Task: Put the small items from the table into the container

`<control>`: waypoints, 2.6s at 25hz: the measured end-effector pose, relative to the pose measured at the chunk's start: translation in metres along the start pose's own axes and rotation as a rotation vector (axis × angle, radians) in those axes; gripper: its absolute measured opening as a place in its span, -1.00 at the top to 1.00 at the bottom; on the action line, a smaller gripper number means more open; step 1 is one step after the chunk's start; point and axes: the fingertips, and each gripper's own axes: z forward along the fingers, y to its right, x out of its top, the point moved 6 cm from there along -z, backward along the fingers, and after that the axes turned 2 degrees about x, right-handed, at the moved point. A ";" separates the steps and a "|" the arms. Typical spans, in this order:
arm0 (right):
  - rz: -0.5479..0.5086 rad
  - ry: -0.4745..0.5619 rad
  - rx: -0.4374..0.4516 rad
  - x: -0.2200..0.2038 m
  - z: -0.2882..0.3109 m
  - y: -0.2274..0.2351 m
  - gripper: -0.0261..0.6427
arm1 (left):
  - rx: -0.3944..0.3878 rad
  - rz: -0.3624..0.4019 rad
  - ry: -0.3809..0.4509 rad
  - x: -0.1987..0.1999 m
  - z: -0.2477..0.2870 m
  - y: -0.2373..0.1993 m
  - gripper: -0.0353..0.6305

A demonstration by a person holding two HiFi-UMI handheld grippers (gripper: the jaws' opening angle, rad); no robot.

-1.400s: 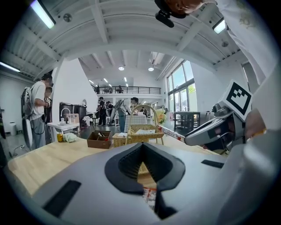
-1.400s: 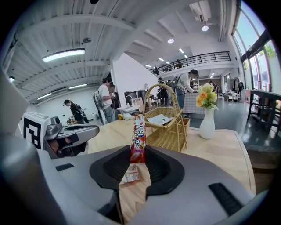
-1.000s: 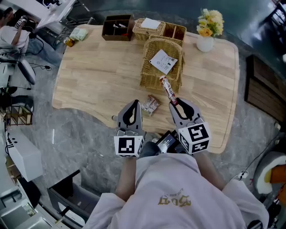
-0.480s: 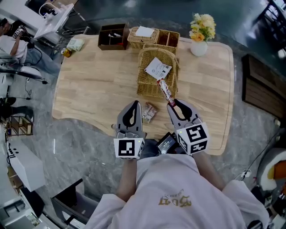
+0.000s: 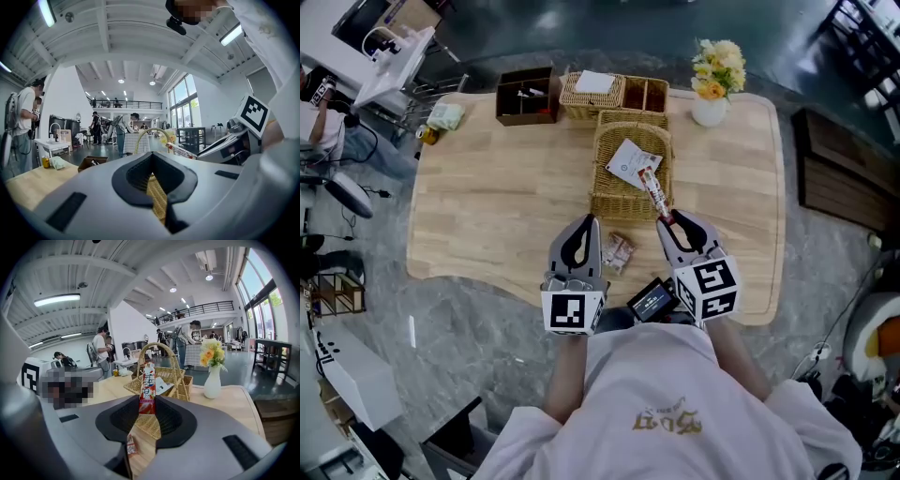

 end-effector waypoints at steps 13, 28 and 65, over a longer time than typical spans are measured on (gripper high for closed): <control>0.009 -0.045 -0.082 0.011 0.037 -0.004 0.56 | -0.076 -0.042 -0.010 -0.012 0.024 -0.035 0.91; 0.027 -0.074 -0.138 0.016 0.063 0.001 0.56 | -0.142 -0.075 -0.035 -0.026 0.050 -0.059 0.91; -0.035 0.103 -0.168 0.035 0.021 -0.005 0.82 | -0.116 -0.058 0.038 0.009 0.027 -0.047 0.91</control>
